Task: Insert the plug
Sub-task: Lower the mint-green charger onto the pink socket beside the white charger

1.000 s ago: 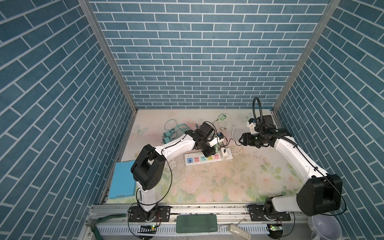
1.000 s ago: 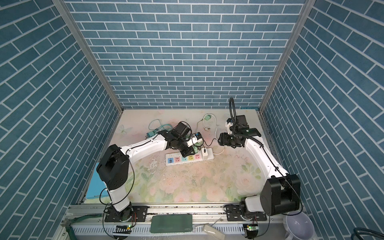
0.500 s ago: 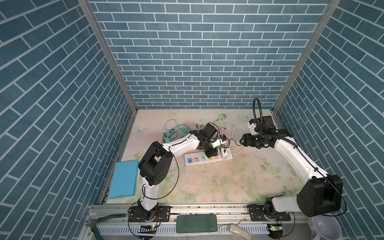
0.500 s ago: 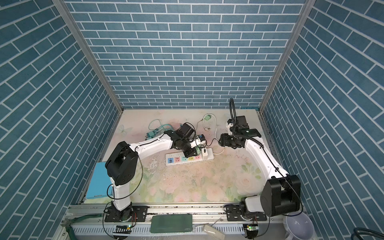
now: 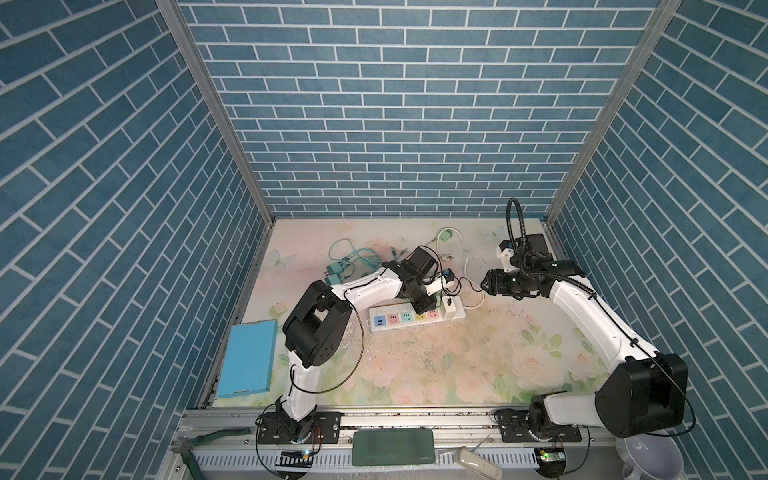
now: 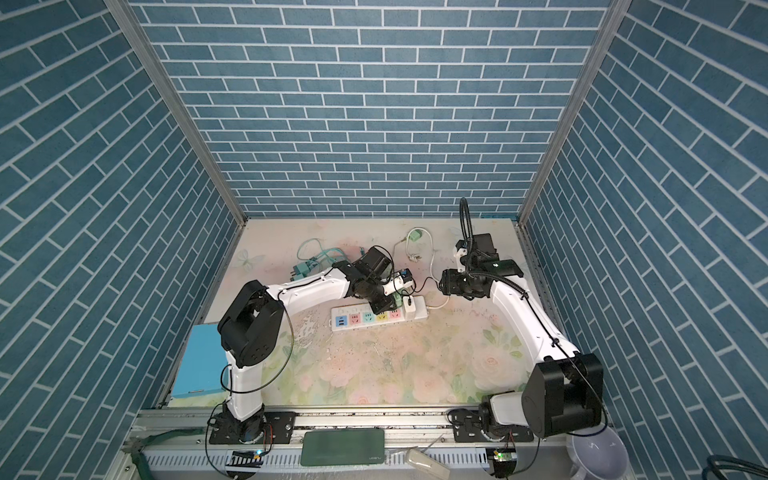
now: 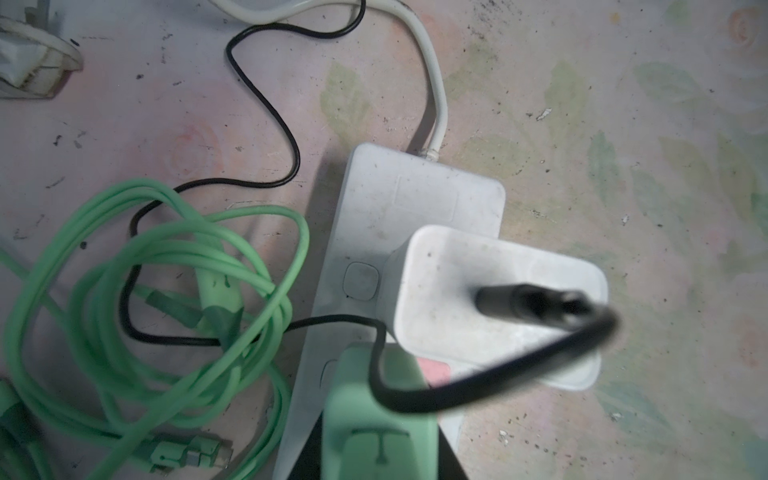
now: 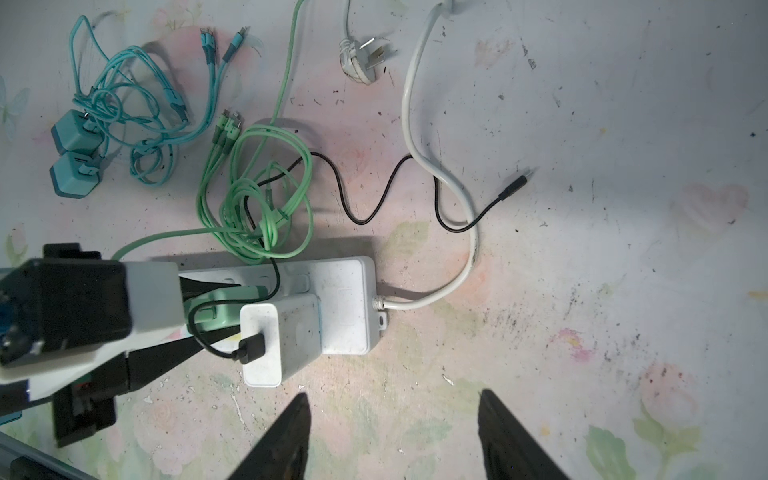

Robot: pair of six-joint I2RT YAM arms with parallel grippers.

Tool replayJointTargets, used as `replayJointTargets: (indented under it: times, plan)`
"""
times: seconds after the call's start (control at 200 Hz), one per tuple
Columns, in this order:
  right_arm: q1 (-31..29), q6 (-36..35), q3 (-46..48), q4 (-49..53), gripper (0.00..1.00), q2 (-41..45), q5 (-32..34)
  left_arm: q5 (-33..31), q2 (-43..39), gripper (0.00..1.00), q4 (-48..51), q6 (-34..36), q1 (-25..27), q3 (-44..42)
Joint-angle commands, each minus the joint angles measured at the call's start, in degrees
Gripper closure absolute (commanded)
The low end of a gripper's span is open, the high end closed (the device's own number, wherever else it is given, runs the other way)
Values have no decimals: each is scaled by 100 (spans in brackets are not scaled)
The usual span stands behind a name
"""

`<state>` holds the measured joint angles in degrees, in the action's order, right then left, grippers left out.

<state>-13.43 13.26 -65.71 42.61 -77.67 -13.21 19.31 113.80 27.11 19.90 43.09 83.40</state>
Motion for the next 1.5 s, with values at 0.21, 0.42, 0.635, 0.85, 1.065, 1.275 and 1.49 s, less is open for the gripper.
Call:
replayJointTargets:
  times: [0.21, 0.42, 0.635, 0.85, 1.065, 1.275, 1.49]
  plan:
    - [20, 73, 94, 150, 36, 63, 99, 37, -10, 89, -178, 181, 63, -344]
    - [19, 96, 94, 142, 36, 32, 97, -74, -169, 90, -86, 246, 59, -383]
    - [24, 107, 111, 127, 36, 40, 90, -115, -234, 91, 128, 330, 61, -368]
    - [24, 107, 117, 116, 36, 24, 82, -79, -270, 91, 188, 359, 59, -459]
    - [24, 98, 66, 125, 36, -20, 82, -37, -250, 91, 214, 447, 68, -456]
    - [22, 98, 63, 125, 36, -14, 82, 8, -245, 91, 111, 436, 85, -522]
    - [25, 98, 41, 137, 36, 15, 79, -422, -99, 93, 118, 410, 197, -568]
